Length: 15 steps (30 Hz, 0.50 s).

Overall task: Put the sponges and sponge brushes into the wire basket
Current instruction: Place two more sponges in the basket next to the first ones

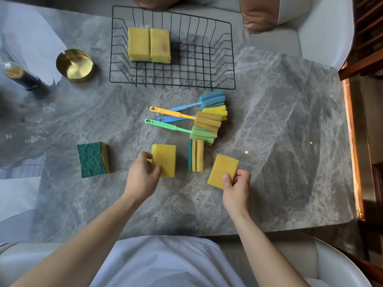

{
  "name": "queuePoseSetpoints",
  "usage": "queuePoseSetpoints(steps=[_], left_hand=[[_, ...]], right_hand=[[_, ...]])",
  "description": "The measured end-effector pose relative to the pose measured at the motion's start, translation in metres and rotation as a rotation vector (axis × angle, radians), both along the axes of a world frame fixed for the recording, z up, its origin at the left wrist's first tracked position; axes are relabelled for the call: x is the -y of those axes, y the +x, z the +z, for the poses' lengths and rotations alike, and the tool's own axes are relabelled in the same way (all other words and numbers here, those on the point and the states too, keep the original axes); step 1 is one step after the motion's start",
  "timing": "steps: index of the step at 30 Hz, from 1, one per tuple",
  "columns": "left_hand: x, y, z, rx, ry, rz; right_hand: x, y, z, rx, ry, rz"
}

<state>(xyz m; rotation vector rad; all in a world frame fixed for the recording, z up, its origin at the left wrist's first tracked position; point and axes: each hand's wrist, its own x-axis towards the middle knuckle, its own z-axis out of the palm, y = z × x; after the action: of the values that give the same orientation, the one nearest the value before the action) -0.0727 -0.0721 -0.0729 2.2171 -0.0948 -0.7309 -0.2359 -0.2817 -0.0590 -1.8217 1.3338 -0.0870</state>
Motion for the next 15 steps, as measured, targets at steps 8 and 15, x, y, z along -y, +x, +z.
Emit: queuePoseSetpoints(steps=[8, 15], left_hand=[[0.012, 0.064, 0.043, 0.080, -0.187, 0.142], [0.093, 0.158, 0.065, 0.172, -0.293, 0.079]], right_hand=[[0.029, 0.060, 0.047, 0.278, -0.107, 0.053], [0.085, 0.177, 0.078, 0.449, -0.220, 0.111]])
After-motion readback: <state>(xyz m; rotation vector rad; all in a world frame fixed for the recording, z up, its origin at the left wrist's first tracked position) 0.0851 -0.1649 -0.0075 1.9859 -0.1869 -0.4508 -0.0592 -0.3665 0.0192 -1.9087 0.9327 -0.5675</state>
